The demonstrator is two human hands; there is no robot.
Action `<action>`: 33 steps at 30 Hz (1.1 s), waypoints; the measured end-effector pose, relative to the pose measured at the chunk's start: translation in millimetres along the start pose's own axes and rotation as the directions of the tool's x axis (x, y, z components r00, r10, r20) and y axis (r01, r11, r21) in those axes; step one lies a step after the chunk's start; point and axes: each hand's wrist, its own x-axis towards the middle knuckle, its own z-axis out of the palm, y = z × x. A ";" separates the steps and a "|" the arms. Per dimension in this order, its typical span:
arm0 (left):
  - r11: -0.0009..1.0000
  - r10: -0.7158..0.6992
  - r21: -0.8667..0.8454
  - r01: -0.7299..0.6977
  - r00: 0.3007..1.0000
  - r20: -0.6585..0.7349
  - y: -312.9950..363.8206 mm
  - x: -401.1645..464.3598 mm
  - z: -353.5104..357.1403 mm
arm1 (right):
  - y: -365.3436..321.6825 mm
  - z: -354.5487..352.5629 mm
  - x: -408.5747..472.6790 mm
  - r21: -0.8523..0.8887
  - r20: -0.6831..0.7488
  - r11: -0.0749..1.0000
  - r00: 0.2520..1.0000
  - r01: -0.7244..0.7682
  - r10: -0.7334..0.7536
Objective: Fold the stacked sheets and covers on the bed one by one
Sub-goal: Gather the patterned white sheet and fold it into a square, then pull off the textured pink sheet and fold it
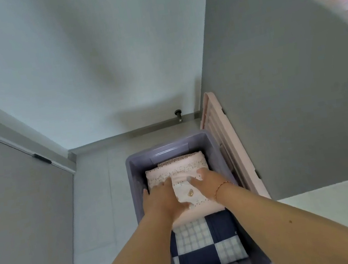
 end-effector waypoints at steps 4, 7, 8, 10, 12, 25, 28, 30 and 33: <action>0.999 -0.012 -0.038 0.008 0.995 -0.103 27.2 -65.9 -62.2 | -28.2 -48.1 -70.9 0.153 -0.091 0.986 0.995 0.062 -0.049; 0.998 0.011 -0.067 -0.022 0.988 -0.156 47.0 -121.4 -96.6 | -43.5 -76.1 -128.0 0.190 -0.153 0.978 0.987 0.082 -0.053; 0.998 0.011 -0.063 -0.021 0.986 -0.163 53.0 -139.7 -106.1 | -47.4 -83.9 -147.9 0.197 -0.177 0.977 0.983 0.081 -0.046; 0.998 0.003 -0.055 -0.013 0.984 -0.176 63.1 -168.4 -121.5 | -54.4 -97.1 -180.2 0.209 -0.208 0.972 0.976 0.106 -0.062; 0.999 -0.001 -0.048 -0.009 0.982 -0.191 71.4 -190.5 -134.8 | -63.2 -113.3 -213.2 0.219 -0.240 0.965 0.967 0.142 -0.088; 0.983 0.179 0.027 -0.181 0.923 -0.341 96.0 -302.3 -177.5 | -46.5 -147.9 -359.3 0.250 -0.433 0.936 0.893 0.248 -0.121; 0.970 0.240 0.059 -0.235 0.906 -0.349 102.3 -333.4 -172.1 | -35.3 -140.3 -398.0 0.261 -0.455 0.935 0.885 0.238 -0.098; 0.960 0.278 0.076 -0.269 0.901 -0.331 104.1 -353.7 -162.3 | -24.1 -129.5 -421.3 0.303 -0.506 0.930 0.862 0.208 -0.028; 0.945 0.327 0.085 -0.317 0.887 -0.327 108.3 -374.5 -149.8 | -4.6 -111.9 -446.9 0.338 -0.536 0.921 0.844 0.195 0.018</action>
